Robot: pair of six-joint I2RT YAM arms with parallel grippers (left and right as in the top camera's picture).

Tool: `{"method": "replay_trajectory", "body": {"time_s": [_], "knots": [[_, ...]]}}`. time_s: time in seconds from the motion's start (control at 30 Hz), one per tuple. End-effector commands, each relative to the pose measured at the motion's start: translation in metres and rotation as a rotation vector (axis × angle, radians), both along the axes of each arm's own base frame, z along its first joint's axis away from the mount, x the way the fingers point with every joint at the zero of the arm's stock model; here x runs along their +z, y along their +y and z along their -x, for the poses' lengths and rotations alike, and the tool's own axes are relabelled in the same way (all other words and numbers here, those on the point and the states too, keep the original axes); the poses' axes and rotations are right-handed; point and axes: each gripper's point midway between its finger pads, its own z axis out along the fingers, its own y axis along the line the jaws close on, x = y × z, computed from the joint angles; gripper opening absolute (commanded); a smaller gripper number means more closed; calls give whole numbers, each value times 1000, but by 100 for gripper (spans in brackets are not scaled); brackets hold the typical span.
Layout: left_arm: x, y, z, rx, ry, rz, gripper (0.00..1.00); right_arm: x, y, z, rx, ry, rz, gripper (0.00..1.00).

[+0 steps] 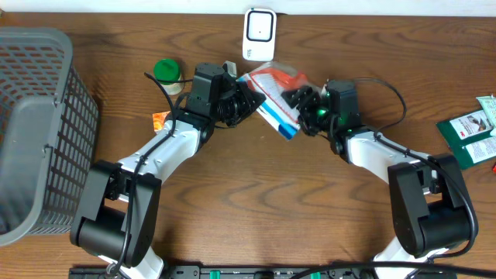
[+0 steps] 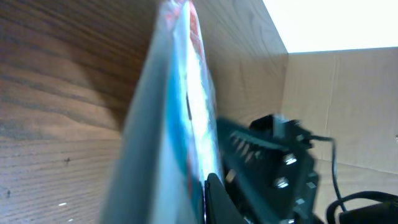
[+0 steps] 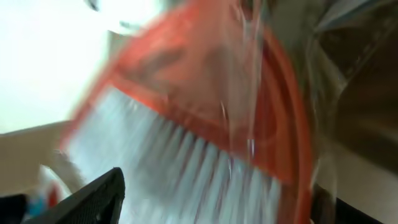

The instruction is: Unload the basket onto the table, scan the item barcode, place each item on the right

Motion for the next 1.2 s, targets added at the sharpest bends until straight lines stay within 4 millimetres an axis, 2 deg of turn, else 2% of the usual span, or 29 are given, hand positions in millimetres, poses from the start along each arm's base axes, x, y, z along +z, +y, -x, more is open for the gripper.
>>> {"method": "replay_trajectory", "body": {"time_s": [0.0, 0.07, 0.27, 0.37, 0.43, 0.5, 0.8, 0.97, 1.07, 1.17], "knots": [[26, -8, 3, -44, -47, 30, 8, 6, 3, -5, -18, -33, 2, 72], [25, -8, 4, -46, -41, 27, 7, 7, 4, -4, -10, -28, -15, 64], [20, -7, 6, -50, -33, 10, 7, 23, 10, -1, 70, -31, -129, 66], [19, -7, 7, -50, -30, 8, 7, 26, 5, -2, 75, -30, -152, 61], [18, -7, 8, -55, -31, 0, 7, 27, 1, -3, 74, -29, -158, 53], [15, -6, 9, -58, -25, -10, 7, 28, -4, -4, 75, -30, -165, 36], [12, -5, 9, -55, -18, -19, 7, 29, -12, -6, 98, -72, -133, 3], [12, -5, 9, -62, -33, -28, 8, 29, -12, -6, 101, -76, -132, 1], [12, -5, 9, -62, -32, -28, 8, 36, -9, -6, 122, -101, -148, 1], [10, -4, 10, -57, -24, -36, 23, 53, -6, -11, 139, -161, -193, 1]]}}
